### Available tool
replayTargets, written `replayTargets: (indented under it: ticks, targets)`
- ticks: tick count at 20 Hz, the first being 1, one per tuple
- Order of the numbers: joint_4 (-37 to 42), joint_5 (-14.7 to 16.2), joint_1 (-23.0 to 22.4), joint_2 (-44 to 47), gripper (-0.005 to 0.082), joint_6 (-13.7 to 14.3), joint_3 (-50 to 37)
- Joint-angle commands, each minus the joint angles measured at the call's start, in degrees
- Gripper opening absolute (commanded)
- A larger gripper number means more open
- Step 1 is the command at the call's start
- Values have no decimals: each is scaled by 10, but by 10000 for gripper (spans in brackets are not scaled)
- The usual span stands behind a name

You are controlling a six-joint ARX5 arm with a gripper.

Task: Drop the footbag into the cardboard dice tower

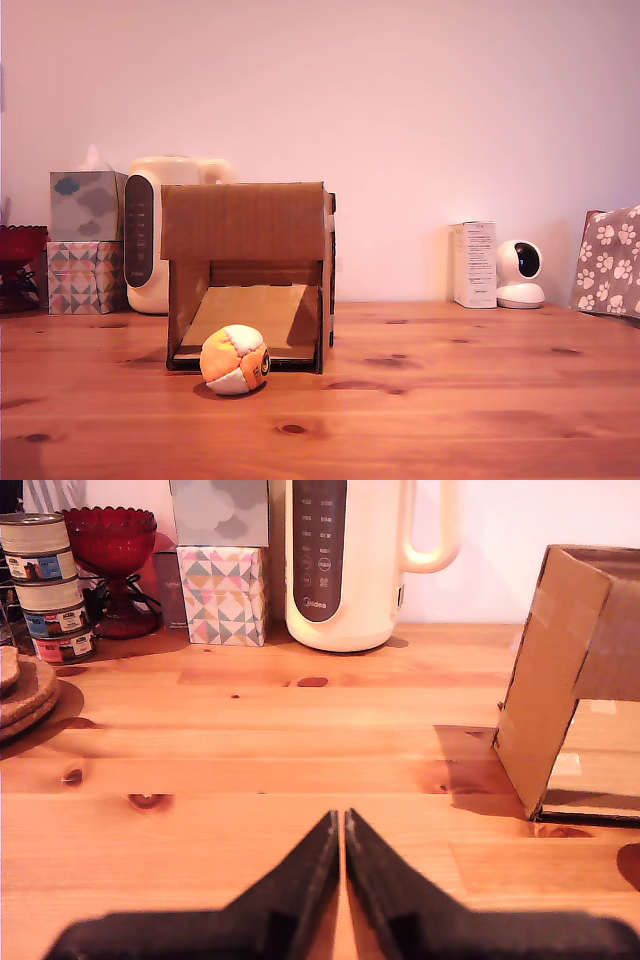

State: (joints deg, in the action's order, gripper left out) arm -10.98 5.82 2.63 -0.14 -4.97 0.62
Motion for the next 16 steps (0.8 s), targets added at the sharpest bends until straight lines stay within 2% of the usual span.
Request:
replayTargets:
  ticks: [1,8,10,11,12,16]
  targets:
    - [-10,-1,-1,-5,-24,5,-9]
    - [-10,0,-1,-5,-24,4,-9]
    - [9,14,-1,-5,-24,-2,-7]
    - [19,26,-1,-5,-24,-13,-2]
    - [21,42,-1,-5,-24,-18,9]
    - [18,75,-4,6,-24,-38,65]
